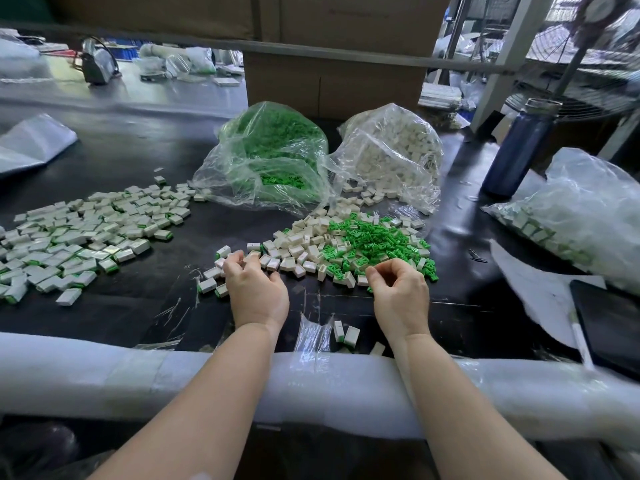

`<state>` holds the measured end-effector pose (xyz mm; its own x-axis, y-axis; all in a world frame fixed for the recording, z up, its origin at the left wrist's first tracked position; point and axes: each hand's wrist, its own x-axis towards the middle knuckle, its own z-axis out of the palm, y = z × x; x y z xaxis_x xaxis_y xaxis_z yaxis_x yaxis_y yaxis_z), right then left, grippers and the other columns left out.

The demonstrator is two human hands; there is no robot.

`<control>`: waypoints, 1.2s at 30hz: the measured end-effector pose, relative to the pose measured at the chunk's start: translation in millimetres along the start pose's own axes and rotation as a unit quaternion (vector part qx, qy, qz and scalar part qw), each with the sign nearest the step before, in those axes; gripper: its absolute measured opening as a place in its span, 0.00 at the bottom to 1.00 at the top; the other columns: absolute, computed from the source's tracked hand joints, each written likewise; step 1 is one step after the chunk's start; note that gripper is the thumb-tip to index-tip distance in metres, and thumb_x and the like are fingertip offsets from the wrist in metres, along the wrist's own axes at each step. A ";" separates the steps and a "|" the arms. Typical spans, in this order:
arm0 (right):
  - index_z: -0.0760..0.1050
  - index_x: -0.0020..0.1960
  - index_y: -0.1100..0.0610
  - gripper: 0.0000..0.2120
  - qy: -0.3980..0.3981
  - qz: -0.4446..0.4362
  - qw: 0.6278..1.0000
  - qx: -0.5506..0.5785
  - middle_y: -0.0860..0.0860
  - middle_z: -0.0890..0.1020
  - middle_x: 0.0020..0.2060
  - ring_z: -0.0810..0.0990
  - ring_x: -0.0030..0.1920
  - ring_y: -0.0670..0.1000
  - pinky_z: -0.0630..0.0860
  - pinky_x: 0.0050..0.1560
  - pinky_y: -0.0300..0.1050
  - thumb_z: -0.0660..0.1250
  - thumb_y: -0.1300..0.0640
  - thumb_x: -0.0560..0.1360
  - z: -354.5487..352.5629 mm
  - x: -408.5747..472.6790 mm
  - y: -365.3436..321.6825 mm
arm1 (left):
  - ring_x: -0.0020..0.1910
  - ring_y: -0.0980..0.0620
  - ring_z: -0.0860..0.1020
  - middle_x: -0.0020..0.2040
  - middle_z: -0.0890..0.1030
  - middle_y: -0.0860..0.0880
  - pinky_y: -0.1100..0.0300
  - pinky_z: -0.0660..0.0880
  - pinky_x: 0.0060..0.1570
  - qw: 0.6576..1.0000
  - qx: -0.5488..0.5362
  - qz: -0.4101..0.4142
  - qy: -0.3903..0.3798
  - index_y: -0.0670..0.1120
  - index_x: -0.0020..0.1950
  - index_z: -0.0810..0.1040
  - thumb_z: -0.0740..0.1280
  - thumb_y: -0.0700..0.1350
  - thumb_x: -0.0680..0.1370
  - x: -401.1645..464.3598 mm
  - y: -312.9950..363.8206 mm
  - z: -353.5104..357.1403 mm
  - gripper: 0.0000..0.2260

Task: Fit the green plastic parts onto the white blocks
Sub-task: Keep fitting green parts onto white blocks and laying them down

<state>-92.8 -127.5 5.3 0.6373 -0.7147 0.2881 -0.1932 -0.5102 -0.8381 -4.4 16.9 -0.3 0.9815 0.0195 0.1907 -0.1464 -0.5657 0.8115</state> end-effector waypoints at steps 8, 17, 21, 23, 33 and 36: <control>0.73 0.41 0.53 0.05 0.015 0.038 0.998 -0.049 0.52 0.78 0.45 0.75 0.49 0.54 0.70 0.51 0.46 0.65 0.59 0.76 -1.4 1.3 -0.8 | 0.57 0.49 0.69 0.52 0.74 0.49 0.63 0.62 0.58 0.981 0.026 0.183 -0.064 0.44 0.55 0.81 0.70 0.43 0.74 -12.4 8.5 0.2 0.11; 0.74 0.40 0.48 0.05 -0.013 0.104 0.977 -0.184 0.49 0.77 0.50 0.70 0.58 0.53 0.56 0.49 0.46 0.64 0.58 0.69 2.9 2.0 -0.5 | 0.48 0.59 0.71 0.44 0.73 0.56 0.63 0.68 0.51 0.896 -0.014 0.255 -0.362 0.51 0.43 0.83 0.78 0.51 0.64 -25.0 22.4 -6.7 0.11; 0.76 0.44 0.48 0.03 -0.026 0.100 0.969 -0.226 0.48 0.77 0.50 0.71 0.57 0.52 0.60 0.53 0.48 0.65 0.53 0.70 4.8 2.4 2.2 | 0.45 0.56 0.74 0.42 0.74 0.58 0.62 0.71 0.50 0.886 0.009 0.269 -0.377 0.51 0.44 0.84 0.78 0.49 0.64 -25.4 23.0 -5.4 0.11; 0.77 0.47 0.48 0.04 -0.028 0.092 0.967 -0.234 0.48 0.78 0.51 0.72 0.57 0.52 0.61 0.55 0.48 0.65 0.52 0.73 4.4 2.6 3.9 | 0.43 0.56 0.75 0.41 0.75 0.58 0.65 0.70 0.47 0.892 0.009 0.264 -0.367 0.50 0.45 0.84 0.77 0.49 0.66 -25.0 22.0 -3.4 0.10; 0.76 0.51 0.50 0.05 -0.025 0.061 0.970 -0.234 0.50 0.79 0.51 0.75 0.55 0.53 0.62 0.55 0.47 0.62 0.55 0.78 5.0 1.9 5.3 | 0.45 0.54 0.76 0.45 0.77 0.52 0.76 0.67 0.47 0.925 -0.022 0.242 -0.291 0.45 0.52 0.82 0.74 0.43 0.70 -23.4 17.6 2.6 0.12; 0.76 0.52 0.51 0.06 -0.027 0.053 0.973 -0.221 0.51 0.79 0.51 0.75 0.54 0.54 0.62 0.54 0.46 0.61 0.56 0.78 4.2 1.3 4.2 | 0.43 0.56 0.76 0.43 0.76 0.54 0.78 0.68 0.47 0.928 -0.041 0.240 -0.283 0.45 0.54 0.81 0.74 0.42 0.70 -22.9 16.8 2.5 0.13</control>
<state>-89.7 -128.5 0.2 0.6325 -0.7542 0.1765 -0.5546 -0.6000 -0.5765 -29.0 4.9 7.7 0.7047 -0.6679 0.2394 -0.5703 -0.3323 0.7512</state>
